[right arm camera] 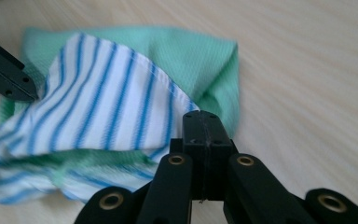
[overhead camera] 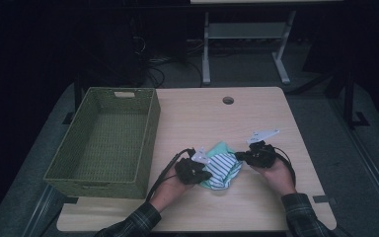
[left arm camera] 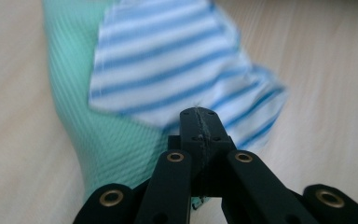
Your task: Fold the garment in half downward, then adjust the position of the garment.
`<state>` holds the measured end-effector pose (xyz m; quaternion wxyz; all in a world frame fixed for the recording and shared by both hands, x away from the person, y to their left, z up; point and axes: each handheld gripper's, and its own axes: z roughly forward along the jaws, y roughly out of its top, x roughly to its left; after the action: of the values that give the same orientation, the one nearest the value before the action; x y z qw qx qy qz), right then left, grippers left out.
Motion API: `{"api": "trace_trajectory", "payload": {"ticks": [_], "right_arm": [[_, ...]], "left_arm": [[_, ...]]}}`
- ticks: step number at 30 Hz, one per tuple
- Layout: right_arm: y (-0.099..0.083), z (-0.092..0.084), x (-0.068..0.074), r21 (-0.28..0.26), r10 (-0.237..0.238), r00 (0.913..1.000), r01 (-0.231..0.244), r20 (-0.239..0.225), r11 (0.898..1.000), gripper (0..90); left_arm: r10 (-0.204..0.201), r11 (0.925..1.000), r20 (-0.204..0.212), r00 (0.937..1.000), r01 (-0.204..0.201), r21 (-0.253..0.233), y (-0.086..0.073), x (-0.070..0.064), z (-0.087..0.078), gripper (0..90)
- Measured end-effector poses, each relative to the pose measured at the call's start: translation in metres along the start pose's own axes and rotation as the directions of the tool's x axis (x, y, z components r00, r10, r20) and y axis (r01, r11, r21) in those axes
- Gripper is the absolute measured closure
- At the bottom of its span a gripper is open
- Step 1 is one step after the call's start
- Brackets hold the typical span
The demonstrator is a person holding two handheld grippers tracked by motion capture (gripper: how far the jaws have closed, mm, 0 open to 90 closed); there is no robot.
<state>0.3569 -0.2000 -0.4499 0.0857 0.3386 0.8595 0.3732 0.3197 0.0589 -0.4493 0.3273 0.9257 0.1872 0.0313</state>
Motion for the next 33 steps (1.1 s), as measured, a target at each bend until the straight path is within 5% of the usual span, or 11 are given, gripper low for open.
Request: {"api": "trace_trajectory", "payload": {"ticks": [3, 8, 12, 18, 23, 33], "right_arm": [[-0.005, 0.005, -0.002, 0.029, 0.007, 1.0, -0.007, -0.002, 1.0, 89.9], [-0.004, 0.006, -0.002, 0.038, 0.0, 1.0, 0.0, -0.006, 0.999, 89.8], [0.008, -0.001, 0.0, -0.014, -0.005, 0.9998, 0.005, -0.02, 1.0, 89.9], [0.033, 0.006, 0.007, -0.054, -0.033, 0.9983, 0.031, -0.048, 0.998, 89.9], [0.05, 0.023, 0.01, -0.07, -0.043, 0.9961, 0.037, -0.077, 0.997, 89.9], [0.052, 0.067, 0.008, 0.031, -0.036, 0.9965, 0.038, -0.075, 0.999, 90.0]], "left_arm": [[-0.002, 0.9996, 0.0, 1.0, 0.002, 0.03, -0.001, 0.001, 0.003, 89.6], [-0.023, 0.9996, 0.012, 0.9996, 0.024, -0.013, -0.001, 0.001, -0.007, 85.8], [-0.027, 0.998, -0.012, 0.9996, 0.026, -0.057, 0.004, 0.003, -0.026, 84.9], [-0.092, 0.9931, -0.058, 0.9941, 0.087, -0.079, 0.004, 0.015, -0.038, 86.8], [-0.099, 0.9942, -0.077, 0.9921, 0.095, -0.049, 0.003, 0.025, -0.031, 86.8], [-0.095, 0.9921, -0.122, 0.9879, 0.104, 0.069, -0.005, 0.039, -0.008, 89.1]]}}
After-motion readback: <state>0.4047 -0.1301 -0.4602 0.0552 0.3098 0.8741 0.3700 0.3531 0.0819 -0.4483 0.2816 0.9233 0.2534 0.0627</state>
